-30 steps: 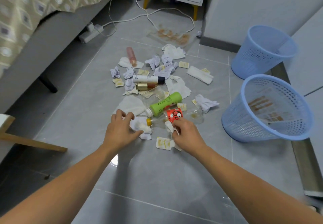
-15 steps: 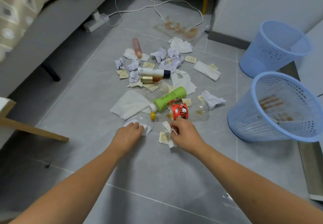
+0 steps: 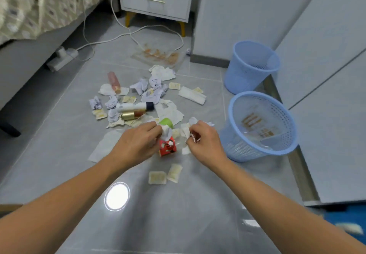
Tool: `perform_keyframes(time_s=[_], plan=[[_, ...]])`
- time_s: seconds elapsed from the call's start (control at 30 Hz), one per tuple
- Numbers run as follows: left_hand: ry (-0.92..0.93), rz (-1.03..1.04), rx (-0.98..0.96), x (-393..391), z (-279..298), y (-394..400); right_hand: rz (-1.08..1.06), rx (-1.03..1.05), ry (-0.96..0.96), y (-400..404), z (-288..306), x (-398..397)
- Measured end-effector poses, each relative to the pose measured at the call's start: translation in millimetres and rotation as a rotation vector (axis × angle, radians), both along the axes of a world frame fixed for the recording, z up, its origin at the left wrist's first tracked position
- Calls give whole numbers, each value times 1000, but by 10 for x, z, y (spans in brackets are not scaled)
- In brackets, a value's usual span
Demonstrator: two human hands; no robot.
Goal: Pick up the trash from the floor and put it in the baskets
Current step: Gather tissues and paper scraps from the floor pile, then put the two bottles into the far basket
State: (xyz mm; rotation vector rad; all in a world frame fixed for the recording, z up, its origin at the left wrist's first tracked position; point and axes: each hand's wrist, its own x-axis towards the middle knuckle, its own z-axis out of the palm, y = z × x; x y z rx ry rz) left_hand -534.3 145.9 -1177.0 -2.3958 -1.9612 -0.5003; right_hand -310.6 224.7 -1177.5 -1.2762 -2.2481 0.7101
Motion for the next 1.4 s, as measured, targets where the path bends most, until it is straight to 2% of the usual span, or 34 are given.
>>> perform_keyframes(time_s=[0.13,0.2,0.3,0.43,0.53,0.6,0.73,0.93,1.07,1.17,1.27,1.4], plan=[[-127,-105,98,775,498,755,-314,202,48,585,497,770],[-167,-161,117,1237,620,1125,-455,222,16,873,643,1206],[-123,-206,70,1888,634,1630,-563,177,-116,1215,671,1756],[27,-131,-88,2439,502,1972,-524,139,-249,1378,567,2100],[183,-85,-305,2560,437,1984,-296,6,-340,1376,528,2129],[215,-110,-296,2510,423,1936,-181,-58,-356,1338,566,2076],[182,-136,-182,2219,424,1744,-82,64,-377,1333,577,1943],[-13,-73,-4,1540,414,1324,-336,292,-372,1392,656,1686],[-73,27,-54,965,296,980,-354,457,-281,1323,809,1329],[-110,133,-137,508,141,719,-191,500,-225,1150,773,819],[-114,259,-261,86,-88,434,11,423,-182,835,533,201],[-129,370,-458,-233,-486,94,314,155,-400,389,-130,-360]])
